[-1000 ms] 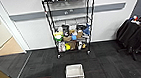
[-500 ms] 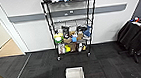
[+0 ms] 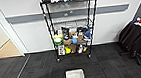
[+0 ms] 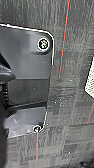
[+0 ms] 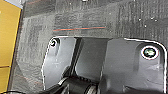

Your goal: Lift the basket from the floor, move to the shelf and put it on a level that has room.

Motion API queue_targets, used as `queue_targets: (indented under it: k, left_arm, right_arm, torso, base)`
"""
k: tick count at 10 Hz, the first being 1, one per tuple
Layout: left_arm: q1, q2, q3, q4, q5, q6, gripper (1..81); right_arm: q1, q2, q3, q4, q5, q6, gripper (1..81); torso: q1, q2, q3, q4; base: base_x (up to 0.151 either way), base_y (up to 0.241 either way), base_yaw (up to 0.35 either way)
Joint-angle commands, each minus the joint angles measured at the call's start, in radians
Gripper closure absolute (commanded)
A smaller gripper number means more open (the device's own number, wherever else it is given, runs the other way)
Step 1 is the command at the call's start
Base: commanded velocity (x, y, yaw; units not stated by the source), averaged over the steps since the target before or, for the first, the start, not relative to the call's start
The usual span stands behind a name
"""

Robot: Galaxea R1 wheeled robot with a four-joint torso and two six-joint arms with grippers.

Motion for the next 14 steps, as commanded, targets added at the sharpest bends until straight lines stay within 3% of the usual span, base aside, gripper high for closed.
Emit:
queue_targets:
  k: [1,14]
  left_arm:
    - [-0.045,-0.013,0.015,-0.002,0.051,-0.003,1.0]
    - [-0.043,0.014,0.011,0.006,0.053,0.001,1.0]
  right_arm:
    - [0.054,-0.009,0.008,0.012,-0.052,0.001,1.0]
    - [0.046,-0.005,0.0,0.012,-0.053,0.001,1.0]
  torso:
    - [0.0,0.0,0.0,0.0]
    - [0.0,0.0,0.0,0.0]
  base:
    - [0.122,0.0,0.0]
    - [0.122,0.0,0.0]
